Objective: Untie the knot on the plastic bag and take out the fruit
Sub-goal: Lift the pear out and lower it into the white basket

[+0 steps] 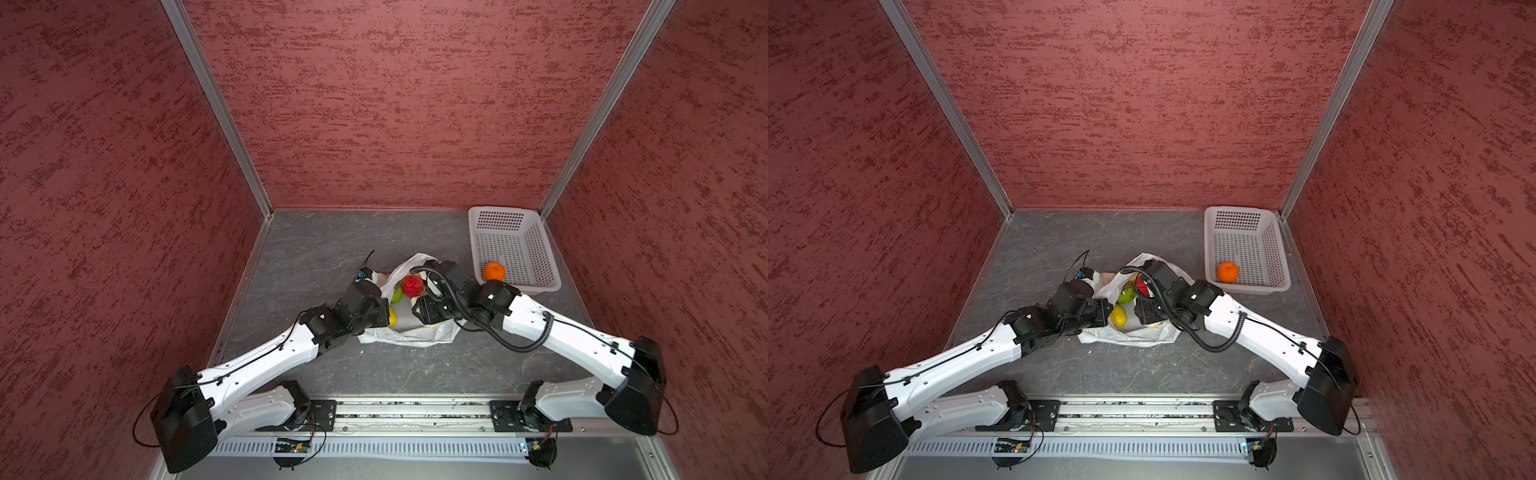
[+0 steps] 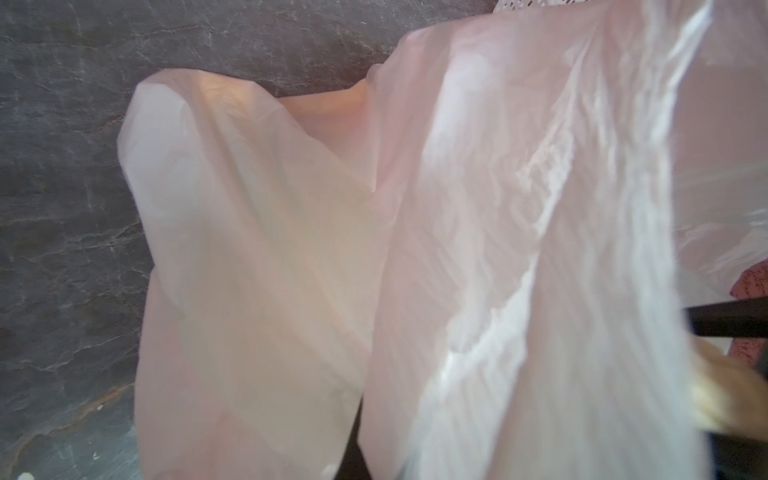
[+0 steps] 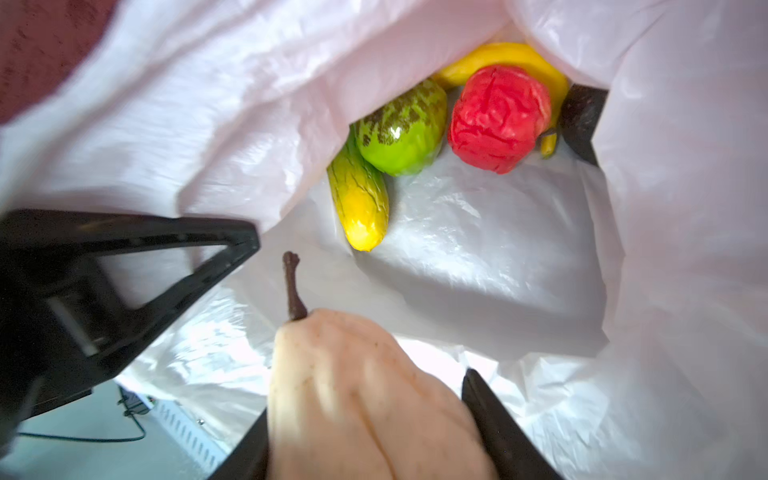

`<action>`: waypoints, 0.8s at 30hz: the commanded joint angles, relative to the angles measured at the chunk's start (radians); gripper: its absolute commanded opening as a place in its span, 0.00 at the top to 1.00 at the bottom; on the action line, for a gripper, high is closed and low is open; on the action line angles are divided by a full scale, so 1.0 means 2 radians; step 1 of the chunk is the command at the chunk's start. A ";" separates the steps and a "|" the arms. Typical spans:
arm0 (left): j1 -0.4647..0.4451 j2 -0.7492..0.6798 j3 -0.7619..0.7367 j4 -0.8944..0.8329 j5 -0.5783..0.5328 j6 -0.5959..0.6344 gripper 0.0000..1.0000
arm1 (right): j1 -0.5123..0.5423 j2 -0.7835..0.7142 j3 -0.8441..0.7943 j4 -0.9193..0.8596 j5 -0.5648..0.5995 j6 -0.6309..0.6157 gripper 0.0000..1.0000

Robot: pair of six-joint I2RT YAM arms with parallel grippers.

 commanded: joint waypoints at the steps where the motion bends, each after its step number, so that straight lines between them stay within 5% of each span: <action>1: 0.005 -0.007 0.005 0.001 -0.006 0.005 1.00 | -0.001 -0.020 0.050 -0.070 0.022 0.010 0.60; 7: 0.006 -0.004 0.005 0.004 -0.004 0.005 1.00 | -0.075 -0.028 0.131 -0.108 0.009 -0.014 0.59; 14: 0.005 0.004 0.011 0.004 -0.005 0.005 1.00 | -0.244 -0.010 0.180 -0.104 -0.052 -0.086 0.59; 24: 0.006 0.006 0.018 -0.005 -0.009 0.005 1.00 | -0.422 0.082 0.115 0.019 -0.078 -0.145 0.58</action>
